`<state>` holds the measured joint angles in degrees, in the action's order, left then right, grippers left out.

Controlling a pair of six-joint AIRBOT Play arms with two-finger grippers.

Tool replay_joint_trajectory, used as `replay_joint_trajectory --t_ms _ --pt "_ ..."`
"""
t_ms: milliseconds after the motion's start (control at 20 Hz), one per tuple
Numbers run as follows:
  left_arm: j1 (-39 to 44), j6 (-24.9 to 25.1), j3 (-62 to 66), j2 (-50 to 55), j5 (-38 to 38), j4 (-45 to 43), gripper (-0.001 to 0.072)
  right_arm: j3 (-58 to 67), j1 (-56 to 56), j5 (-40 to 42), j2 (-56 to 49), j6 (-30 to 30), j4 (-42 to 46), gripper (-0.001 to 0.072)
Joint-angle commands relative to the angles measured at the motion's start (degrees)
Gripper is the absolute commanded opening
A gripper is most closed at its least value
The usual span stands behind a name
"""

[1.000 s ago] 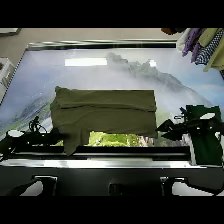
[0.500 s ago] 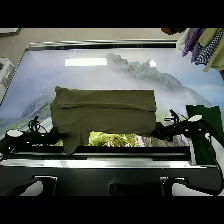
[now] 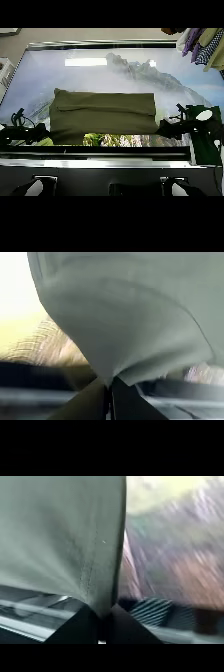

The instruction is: Fold the clothes and pants, and hang the long-sleeved shirts on hangers.

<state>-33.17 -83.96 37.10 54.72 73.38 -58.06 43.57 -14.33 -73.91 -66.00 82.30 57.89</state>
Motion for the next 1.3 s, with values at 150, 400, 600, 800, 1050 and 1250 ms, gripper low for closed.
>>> replay_joint_trajectory --t_ms 150,400,600,800,1050,1250 --pt "-0.28 -8.00 1.66 -16.02 6.64 -5.42 0.0014 0.17 0.24 -5.40 11.67 6.60 2.54 0.0029" --pt "4.70 -7.34 4.42 -5.64 -2.40 -4.57 0.0013 4.15 0.42 2.51 1.99 0.79 -8.28 0.0029" --pt "10.10 -6.03 15.17 10.25 -7.89 -5.20 0.0014 14.60 5.77 6.95 -11.26 0.17 -5.95 0.0029" --pt "11.15 -5.81 29.99 26.47 -7.39 -5.55 0.0014 23.15 7.45 9.88 -21.07 4.11 -1.68 0.0029" --pt "13.11 -5.81 45.31 40.89 -4.61 -5.49 0.0014 26.01 8.20 11.91 -26.69 4.07 -1.97 0.0030" --pt "14.64 -5.88 49.00 46.21 -4.61 -5.44 0.0045 26.01 9.20 13.62 -28.11 5.20 -1.77 0.0167"
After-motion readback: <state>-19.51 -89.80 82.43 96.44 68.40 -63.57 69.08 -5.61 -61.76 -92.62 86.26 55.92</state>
